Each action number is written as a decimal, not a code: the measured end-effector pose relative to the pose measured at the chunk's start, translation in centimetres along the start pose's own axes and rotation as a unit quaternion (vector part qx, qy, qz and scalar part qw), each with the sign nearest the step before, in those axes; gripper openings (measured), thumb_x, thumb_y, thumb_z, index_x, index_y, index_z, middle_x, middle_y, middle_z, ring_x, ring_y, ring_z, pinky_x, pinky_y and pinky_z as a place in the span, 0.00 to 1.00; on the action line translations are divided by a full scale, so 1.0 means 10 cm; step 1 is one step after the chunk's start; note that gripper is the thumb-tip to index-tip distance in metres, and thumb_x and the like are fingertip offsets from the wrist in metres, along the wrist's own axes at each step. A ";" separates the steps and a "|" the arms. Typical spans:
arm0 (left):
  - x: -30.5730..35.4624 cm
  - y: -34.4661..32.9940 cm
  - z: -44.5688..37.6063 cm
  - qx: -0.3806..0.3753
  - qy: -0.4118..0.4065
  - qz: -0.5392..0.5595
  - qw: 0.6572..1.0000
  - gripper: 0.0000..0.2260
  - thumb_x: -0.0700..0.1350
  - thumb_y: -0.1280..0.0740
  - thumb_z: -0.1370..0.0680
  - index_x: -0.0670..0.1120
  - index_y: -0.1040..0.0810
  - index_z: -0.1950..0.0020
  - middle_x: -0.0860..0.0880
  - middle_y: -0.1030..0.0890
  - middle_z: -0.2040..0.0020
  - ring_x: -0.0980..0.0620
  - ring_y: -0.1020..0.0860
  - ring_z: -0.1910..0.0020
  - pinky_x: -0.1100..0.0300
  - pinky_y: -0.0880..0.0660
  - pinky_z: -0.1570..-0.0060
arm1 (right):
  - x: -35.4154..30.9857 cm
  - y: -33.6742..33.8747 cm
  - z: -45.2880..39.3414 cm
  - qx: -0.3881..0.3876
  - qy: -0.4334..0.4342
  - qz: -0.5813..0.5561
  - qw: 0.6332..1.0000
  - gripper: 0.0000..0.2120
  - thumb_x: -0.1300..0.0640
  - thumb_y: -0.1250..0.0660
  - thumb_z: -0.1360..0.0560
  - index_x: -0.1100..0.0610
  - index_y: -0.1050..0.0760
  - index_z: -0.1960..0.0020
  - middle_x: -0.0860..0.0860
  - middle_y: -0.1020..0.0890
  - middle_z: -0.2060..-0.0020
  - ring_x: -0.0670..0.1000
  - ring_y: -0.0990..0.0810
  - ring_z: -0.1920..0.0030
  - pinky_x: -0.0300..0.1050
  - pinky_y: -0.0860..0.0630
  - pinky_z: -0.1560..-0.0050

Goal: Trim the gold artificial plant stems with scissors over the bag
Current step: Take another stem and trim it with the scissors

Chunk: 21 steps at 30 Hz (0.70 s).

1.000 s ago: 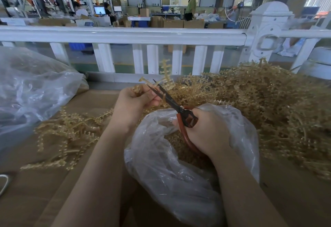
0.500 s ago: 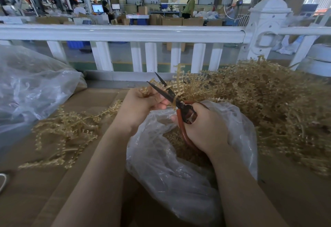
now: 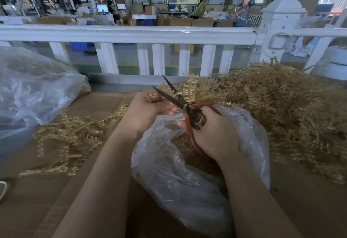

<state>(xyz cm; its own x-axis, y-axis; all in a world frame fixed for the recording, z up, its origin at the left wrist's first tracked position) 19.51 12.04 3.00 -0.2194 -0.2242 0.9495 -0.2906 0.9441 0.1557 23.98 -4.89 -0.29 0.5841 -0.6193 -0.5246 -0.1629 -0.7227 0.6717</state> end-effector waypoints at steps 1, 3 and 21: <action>0.00 0.00 0.00 -0.001 -0.002 -0.009 1.000 0.06 0.34 0.33 0.22 0.41 0.17 0.54 0.50 0.15 0.65 0.55 0.17 0.63 0.67 0.23 0.59 | 0.00 0.00 0.00 -0.002 0.000 0.002 1.000 0.21 0.24 0.39 0.33 0.41 0.31 0.56 0.34 0.30 0.69 0.31 0.32 0.67 0.29 0.41 0.69; 0.00 0.00 0.00 -0.005 -0.006 -0.019 1.000 0.06 0.34 0.33 0.22 0.41 0.17 0.54 0.49 0.16 0.65 0.53 0.18 0.62 0.66 0.22 0.57 | 0.02 -0.03 0.00 -0.011 -0.004 0.006 1.000 0.21 0.24 0.38 0.32 0.42 0.32 0.60 0.36 0.28 0.71 0.34 0.30 0.68 0.32 0.39 0.70; -0.07 -0.04 -0.01 -0.036 0.010 0.035 0.999 0.11 0.31 0.37 0.21 0.42 0.20 0.59 0.51 0.19 0.67 0.56 0.21 0.66 0.67 0.25 0.62 | 0.03 -0.09 0.00 -0.040 -0.007 -0.036 0.999 0.22 0.25 0.36 0.33 0.42 0.31 0.67 0.40 0.27 0.75 0.40 0.25 0.71 0.33 0.38 0.73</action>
<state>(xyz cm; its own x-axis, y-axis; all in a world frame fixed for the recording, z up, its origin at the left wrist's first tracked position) 19.90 11.80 2.32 -0.2180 -0.1518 0.9641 -0.2063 0.9727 0.1065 24.33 -4.45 -1.09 0.5804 -0.5721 -0.5795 -0.0569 -0.7384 0.6720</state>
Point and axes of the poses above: each hand's wrist, its own z-axis away from the middle knuckle, its own y-axis out of the back of the hand, x = y × z, the point moved 8 cm from there along -z, towards the middle knuckle
